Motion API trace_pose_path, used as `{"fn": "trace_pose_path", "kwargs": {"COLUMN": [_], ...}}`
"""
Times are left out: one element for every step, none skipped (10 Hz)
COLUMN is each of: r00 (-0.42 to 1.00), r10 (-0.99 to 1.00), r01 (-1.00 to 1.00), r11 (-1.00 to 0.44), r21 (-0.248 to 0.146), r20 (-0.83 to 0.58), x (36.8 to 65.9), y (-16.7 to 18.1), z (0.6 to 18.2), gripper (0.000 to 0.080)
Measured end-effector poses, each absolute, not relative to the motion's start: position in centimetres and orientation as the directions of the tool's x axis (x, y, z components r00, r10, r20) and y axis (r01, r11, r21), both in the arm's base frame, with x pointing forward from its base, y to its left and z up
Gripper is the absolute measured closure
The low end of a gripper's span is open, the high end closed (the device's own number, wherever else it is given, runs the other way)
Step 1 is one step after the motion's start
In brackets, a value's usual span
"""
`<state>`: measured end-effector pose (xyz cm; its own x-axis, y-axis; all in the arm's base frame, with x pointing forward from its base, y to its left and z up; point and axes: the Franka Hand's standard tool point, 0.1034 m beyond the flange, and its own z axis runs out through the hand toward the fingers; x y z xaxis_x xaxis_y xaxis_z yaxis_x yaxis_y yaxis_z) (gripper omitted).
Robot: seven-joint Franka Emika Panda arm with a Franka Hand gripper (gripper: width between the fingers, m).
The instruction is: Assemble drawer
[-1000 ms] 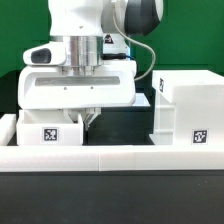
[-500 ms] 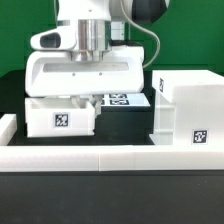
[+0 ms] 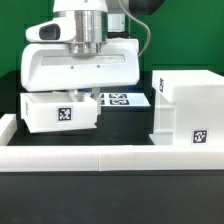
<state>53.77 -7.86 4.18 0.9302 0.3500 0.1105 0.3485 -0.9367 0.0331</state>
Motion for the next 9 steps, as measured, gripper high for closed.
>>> {"fn": "trace_pose_path", "kwargs": {"r00": [0.894, 0.838, 0.791, 0.697, 0.623, 0.595, 0.550, 0.492, 0.432], "r10": [0.436, 0.538, 0.607, 0.715, 0.781, 0.803, 0.834, 0.870, 0.902], "r01": [0.434, 0.534, 0.603, 0.711, 0.778, 0.800, 0.832, 0.868, 0.899], "r11": [-0.900, -0.843, -0.795, -0.699, -0.624, -0.596, -0.551, -0.492, -0.432], "r21": [0.047, 0.062, 0.066, 0.073, 0.072, 0.067, 0.070, 0.073, 0.074], "r20": [0.104, 0.091, 0.075, 0.054, 0.039, 0.033, 0.027, 0.016, 0.006], "x": [53.8, 53.7, 53.2, 52.9, 52.7, 52.6, 52.6, 52.6, 52.5], "y": [-7.8, -7.6, -7.5, -7.7, -8.0, -8.1, -8.1, -8.3, -8.4], "z": [4.2, 4.2, 4.0, 3.7, 3.6, 3.6, 3.6, 3.5, 3.5], "gripper": [0.0758, 0.0758, 0.0758, 0.0758, 0.0758, 0.0758, 0.0758, 0.0758, 0.0758]}}
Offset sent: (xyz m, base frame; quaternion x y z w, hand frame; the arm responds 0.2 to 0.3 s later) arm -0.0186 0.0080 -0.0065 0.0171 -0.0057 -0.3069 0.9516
